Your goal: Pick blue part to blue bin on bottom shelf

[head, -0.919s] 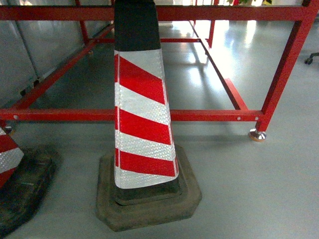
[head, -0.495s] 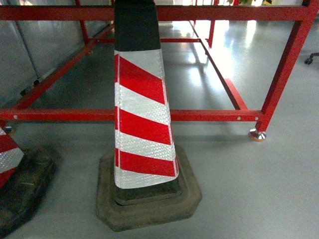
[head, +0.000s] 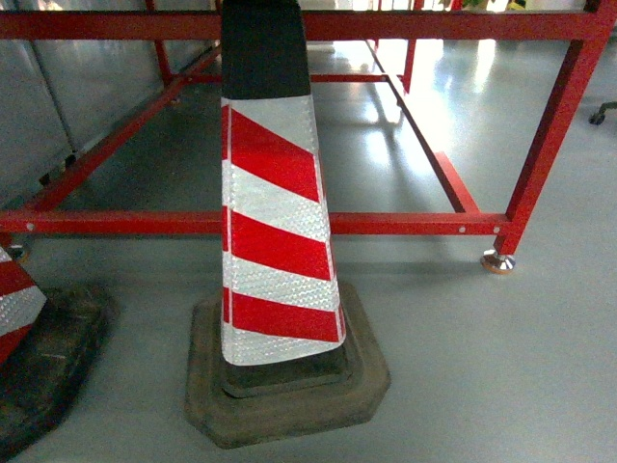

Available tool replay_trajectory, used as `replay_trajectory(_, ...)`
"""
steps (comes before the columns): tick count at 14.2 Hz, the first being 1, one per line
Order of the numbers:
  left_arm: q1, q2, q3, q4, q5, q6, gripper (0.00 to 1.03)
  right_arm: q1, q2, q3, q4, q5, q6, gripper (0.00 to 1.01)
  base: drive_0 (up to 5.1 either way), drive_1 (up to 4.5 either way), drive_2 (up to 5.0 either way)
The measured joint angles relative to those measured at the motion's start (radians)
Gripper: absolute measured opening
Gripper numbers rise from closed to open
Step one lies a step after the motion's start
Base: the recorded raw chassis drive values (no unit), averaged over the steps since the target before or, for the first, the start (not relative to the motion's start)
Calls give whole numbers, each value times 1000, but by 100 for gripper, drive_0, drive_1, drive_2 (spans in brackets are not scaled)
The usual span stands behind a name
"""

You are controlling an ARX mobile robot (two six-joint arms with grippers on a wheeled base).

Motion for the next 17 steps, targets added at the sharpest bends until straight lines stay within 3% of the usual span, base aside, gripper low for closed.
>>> replay_trajectory(17,0,0,0,-2,-1,0,98,0,0,0,0,0,0,98,0,0,0)
